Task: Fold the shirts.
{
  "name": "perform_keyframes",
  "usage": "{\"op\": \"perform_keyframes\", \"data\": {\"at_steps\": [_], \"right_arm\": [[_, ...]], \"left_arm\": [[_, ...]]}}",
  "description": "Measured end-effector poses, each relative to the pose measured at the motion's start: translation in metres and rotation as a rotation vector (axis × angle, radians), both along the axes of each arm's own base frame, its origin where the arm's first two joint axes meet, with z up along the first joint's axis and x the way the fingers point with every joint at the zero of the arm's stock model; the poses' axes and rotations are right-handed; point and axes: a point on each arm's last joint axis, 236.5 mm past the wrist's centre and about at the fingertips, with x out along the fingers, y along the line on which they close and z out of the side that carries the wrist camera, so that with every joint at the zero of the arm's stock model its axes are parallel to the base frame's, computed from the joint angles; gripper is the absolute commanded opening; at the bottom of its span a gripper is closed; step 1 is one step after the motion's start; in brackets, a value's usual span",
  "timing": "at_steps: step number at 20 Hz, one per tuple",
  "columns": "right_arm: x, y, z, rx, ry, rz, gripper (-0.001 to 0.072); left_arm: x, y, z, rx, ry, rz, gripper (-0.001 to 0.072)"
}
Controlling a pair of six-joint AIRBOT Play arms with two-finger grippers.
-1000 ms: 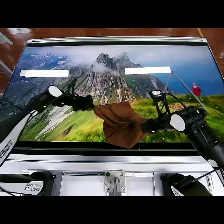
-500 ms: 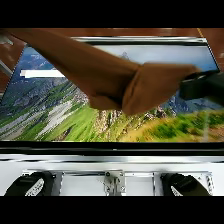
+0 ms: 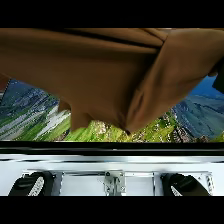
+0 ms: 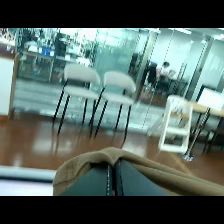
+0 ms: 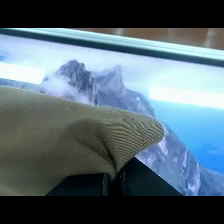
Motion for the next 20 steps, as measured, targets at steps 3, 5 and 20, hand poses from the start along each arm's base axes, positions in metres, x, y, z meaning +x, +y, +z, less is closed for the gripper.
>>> {"op": "perform_keyframes", "data": {"at_steps": [3, 5, 20], "right_arm": [[-0.004, 0.000, -0.030, -0.029, 0.129, -0.005, 0.0074], [-0.001, 0.003, -0.066, -0.074, 0.265, -0.008, 0.0074], [0.212, 0.118, -0.298, -0.006, 0.402, 0.012, 0.0250]], "left_arm": [[0.015, 0.007, -0.047, 0.041, 0.166, 0.027, 0.0040], [0.031, 0.015, -0.098, 0.071, 0.325, 0.047, 0.0041], [0.027, -0.060, -0.463, -0.021, 1.166, -0.274, 0.0041]]}}
